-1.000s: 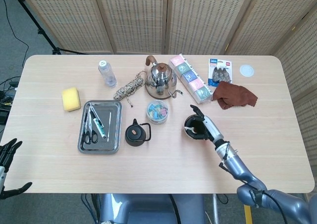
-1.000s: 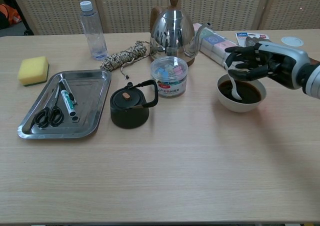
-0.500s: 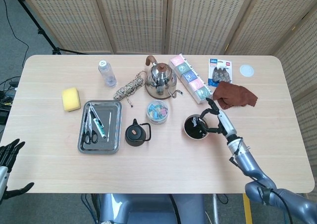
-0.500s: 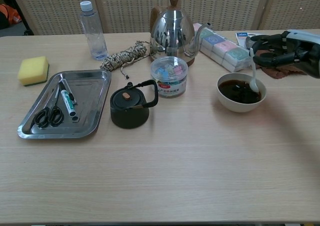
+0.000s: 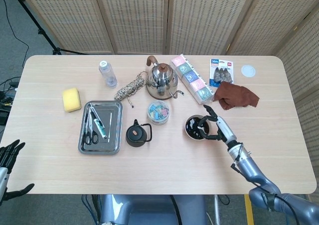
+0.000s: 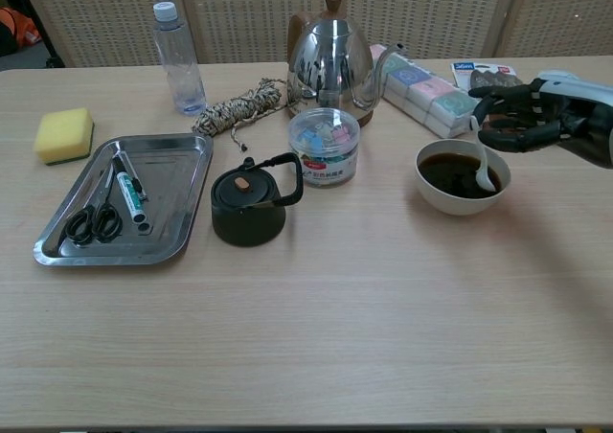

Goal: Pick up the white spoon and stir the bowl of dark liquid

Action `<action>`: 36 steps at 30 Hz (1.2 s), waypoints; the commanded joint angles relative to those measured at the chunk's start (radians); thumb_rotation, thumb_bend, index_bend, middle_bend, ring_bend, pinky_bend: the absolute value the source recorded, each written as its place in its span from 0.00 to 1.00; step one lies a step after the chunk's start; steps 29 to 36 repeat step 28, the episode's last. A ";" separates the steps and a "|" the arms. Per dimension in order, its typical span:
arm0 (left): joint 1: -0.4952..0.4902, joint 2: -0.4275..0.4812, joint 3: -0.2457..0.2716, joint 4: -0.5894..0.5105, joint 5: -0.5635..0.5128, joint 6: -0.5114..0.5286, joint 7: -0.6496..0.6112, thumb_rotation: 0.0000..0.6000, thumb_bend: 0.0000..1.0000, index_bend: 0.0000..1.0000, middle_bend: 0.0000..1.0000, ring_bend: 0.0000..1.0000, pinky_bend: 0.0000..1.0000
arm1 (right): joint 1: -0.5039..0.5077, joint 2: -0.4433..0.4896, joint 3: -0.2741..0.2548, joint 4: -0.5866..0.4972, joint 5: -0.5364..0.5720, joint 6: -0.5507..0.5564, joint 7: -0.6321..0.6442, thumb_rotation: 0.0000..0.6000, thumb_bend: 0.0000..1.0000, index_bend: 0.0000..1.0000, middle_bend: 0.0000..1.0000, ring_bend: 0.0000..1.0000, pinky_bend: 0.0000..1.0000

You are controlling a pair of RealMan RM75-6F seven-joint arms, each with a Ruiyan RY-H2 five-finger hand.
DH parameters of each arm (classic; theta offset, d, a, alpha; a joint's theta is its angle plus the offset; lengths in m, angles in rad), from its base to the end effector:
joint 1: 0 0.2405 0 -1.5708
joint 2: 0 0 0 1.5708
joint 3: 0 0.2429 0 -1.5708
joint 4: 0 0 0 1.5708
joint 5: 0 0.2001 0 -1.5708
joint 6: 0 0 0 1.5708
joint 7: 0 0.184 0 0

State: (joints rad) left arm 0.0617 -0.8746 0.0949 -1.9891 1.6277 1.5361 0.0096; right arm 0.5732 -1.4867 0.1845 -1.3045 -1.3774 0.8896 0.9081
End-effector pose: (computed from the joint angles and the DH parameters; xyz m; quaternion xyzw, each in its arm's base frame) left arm -0.2533 0.1500 0.1821 -0.5818 -0.4714 -0.3762 0.5457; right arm -0.2096 -0.3644 0.0042 0.4647 -0.6926 0.5080 0.2152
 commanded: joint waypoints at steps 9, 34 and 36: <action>-0.001 0.009 0.003 0.005 0.010 0.002 -0.020 1.00 0.00 0.00 0.00 0.00 0.00 | -0.022 0.076 -0.008 -0.090 -0.009 0.047 -0.104 1.00 0.00 0.13 0.00 0.00 0.00; 0.020 -0.008 -0.020 0.045 0.003 0.065 -0.026 1.00 0.00 0.00 0.00 0.00 0.00 | -0.295 0.201 -0.162 -0.064 -0.255 0.599 -0.815 1.00 0.00 0.11 0.00 0.00 0.00; 0.020 -0.008 -0.020 0.045 0.003 0.065 -0.026 1.00 0.00 0.00 0.00 0.00 0.00 | -0.295 0.201 -0.162 -0.064 -0.255 0.599 -0.815 1.00 0.00 0.11 0.00 0.00 0.00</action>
